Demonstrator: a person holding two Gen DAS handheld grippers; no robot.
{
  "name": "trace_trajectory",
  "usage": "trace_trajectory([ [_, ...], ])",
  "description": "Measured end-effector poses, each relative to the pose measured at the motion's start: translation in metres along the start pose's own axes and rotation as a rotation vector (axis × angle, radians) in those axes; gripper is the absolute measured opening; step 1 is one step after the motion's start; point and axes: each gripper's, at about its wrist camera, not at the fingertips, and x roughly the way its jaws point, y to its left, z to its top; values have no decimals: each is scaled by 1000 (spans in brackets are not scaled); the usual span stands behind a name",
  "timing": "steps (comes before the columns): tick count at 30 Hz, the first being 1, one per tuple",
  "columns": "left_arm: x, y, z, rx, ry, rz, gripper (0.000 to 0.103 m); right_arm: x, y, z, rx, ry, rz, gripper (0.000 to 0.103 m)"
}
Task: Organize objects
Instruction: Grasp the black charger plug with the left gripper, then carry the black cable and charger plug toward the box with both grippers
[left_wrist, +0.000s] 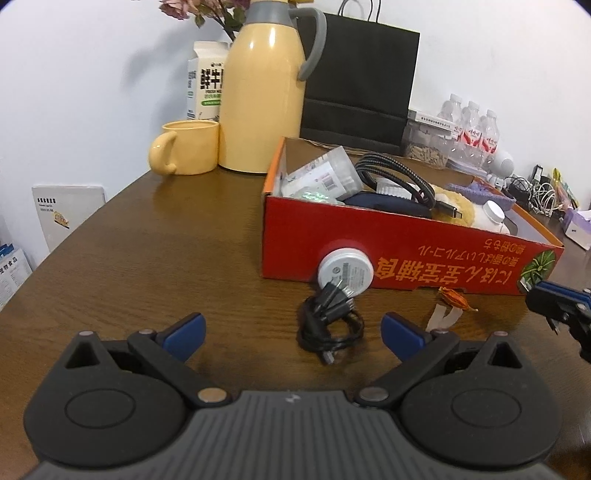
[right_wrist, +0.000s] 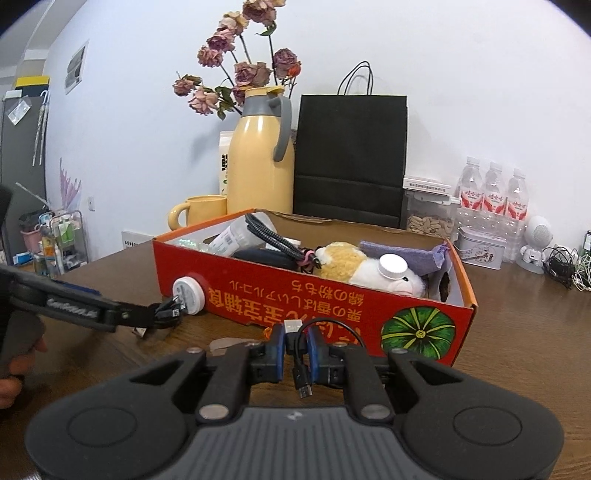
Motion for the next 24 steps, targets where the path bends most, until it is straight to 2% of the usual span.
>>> trace_trajectory([
  [2,8,-6,4,11,14,-5,103,0,0,0,1,0,0,12],
  [3,11,-8,4,16,20,-15,97,0,0,0,2,0,0,12],
  [4,13,-11,4,26,30,-26,84,0,0,0,1,0,0,12],
  [5,13,-12,4,35,39,-34,75,0,0,0,1,-1,0,12],
  [7,10,-14,2,44,30,-49,40,0,0,0,1,1,0,12],
  [14,-3,-13,-5,26,16,-74,39,0,0,0,2,0,0,12],
  [24,-27,-18,-7,22,-87,-41,39,-4,1,0,1,-24,-4,12],
])
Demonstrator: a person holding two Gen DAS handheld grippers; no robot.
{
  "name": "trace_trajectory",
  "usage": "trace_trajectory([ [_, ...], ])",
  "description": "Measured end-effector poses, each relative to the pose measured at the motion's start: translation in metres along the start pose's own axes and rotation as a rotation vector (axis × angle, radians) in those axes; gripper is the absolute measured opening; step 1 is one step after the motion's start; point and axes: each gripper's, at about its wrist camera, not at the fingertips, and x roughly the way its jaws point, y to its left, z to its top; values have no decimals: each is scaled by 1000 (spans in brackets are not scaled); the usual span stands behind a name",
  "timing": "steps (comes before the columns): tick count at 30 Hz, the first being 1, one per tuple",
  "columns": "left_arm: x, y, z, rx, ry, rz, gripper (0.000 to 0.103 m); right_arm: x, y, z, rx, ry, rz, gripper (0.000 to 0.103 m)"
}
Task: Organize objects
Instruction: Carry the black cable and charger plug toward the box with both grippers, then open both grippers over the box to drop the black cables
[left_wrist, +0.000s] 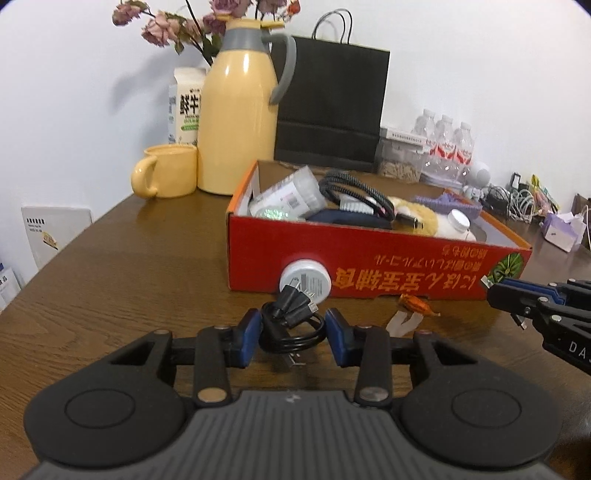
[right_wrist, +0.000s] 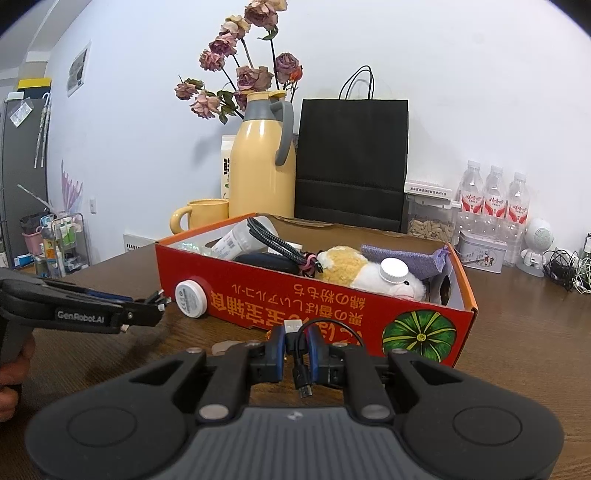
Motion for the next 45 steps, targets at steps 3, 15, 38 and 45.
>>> trace_trajectory([
  [3,-6,-3,7,-10,-27,-27,39,-2,-1,4,8,-17,0,12],
  [15,17,-45,86,12,-151,-94,39,12,-14,62,-19,-131,-38,12],
  [38,87,-56,112,16,-165,-34,61,87,-55,72,104,-74,-51,14],
  [45,65,-55,106,7,-265,-17,103,78,-55,67,124,-93,-70,103],
])
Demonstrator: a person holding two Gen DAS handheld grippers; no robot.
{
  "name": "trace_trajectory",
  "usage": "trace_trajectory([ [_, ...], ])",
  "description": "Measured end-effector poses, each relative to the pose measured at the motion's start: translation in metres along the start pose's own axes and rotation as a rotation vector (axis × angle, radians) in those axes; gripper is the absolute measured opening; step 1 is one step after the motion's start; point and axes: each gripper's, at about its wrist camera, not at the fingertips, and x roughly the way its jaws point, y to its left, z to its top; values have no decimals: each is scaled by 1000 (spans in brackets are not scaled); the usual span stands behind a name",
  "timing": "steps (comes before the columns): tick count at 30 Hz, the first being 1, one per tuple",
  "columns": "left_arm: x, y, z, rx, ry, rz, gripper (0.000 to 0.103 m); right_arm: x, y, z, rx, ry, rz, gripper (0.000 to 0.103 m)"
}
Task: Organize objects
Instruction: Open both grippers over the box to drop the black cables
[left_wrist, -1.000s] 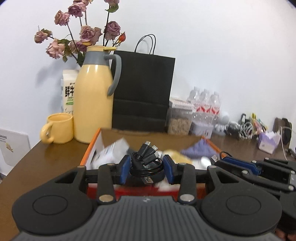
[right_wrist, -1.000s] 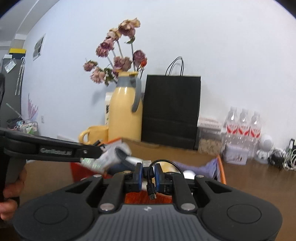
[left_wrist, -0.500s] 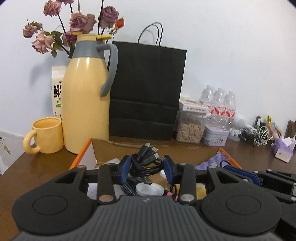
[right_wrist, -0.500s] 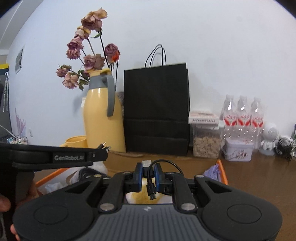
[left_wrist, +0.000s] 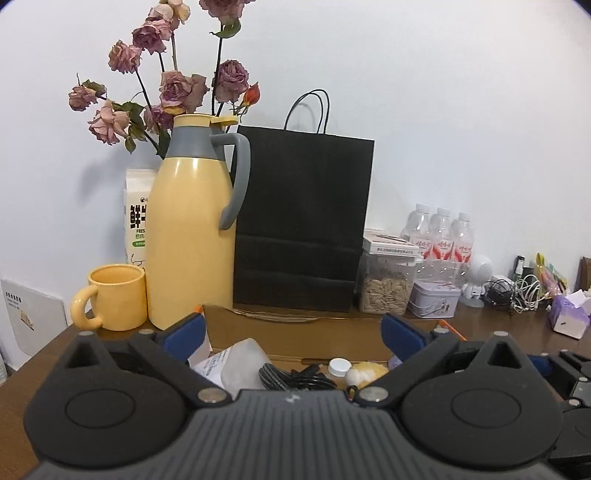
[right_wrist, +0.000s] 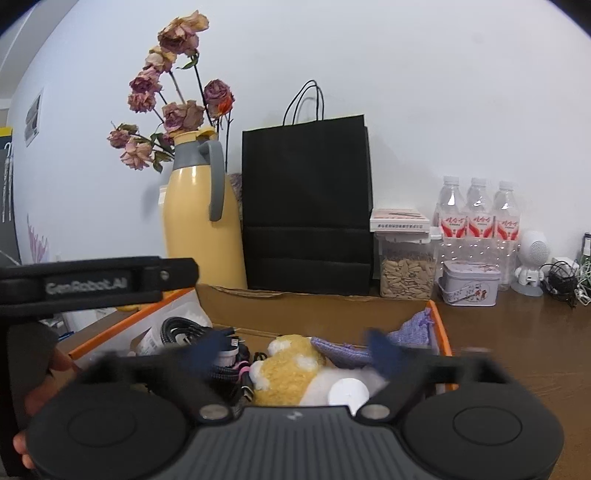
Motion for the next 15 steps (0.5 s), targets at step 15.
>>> trace_trajectory([
  [15,-12,5,-4,-8,1,-39,103,-14,2,-1,-16,-7,-21,103],
])
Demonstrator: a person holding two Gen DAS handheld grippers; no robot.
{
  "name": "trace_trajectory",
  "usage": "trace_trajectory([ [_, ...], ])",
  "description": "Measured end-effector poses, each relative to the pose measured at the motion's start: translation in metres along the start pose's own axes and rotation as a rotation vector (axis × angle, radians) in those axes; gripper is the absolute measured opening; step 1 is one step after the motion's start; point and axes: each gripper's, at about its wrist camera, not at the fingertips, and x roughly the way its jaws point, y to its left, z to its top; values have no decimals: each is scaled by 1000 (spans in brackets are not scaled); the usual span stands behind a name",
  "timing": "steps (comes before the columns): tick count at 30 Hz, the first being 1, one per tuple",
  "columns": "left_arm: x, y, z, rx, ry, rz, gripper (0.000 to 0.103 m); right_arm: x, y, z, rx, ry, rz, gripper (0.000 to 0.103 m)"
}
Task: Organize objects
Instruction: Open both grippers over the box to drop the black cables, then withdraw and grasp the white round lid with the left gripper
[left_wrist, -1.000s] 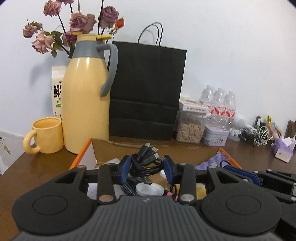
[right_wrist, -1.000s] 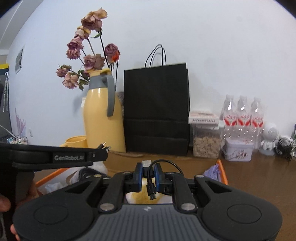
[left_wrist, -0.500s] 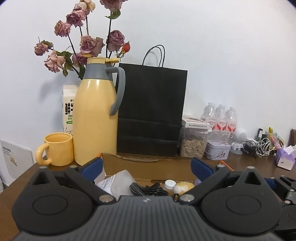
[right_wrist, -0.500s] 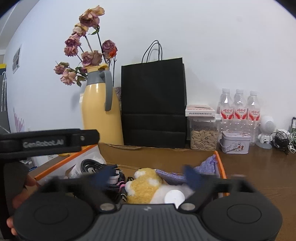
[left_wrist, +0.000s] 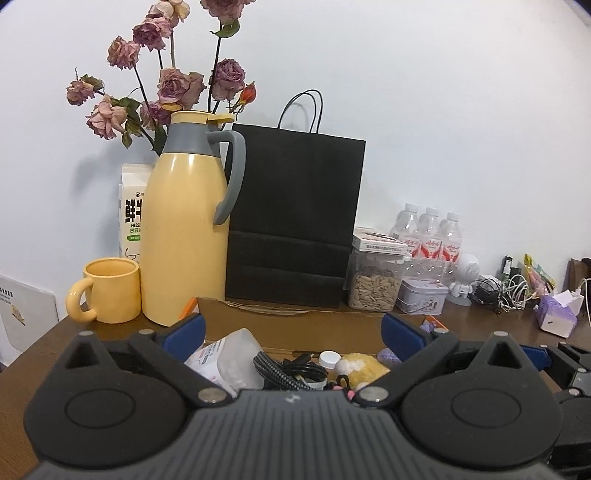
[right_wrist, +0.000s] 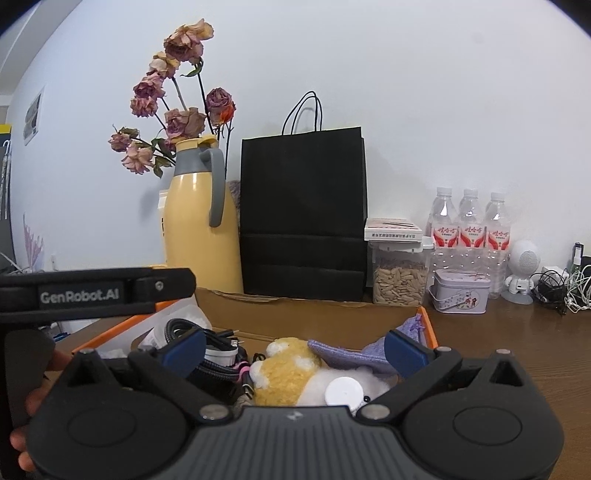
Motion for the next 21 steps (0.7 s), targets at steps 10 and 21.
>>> trace_trajectory([
  [10,-29,8,-9,26,-19,-46,103,-22,2,-6,-31,1,-5,103],
  [21,-51,26,-37,96,64,-28,103,-38,9,-29,-78,106,43,103],
])
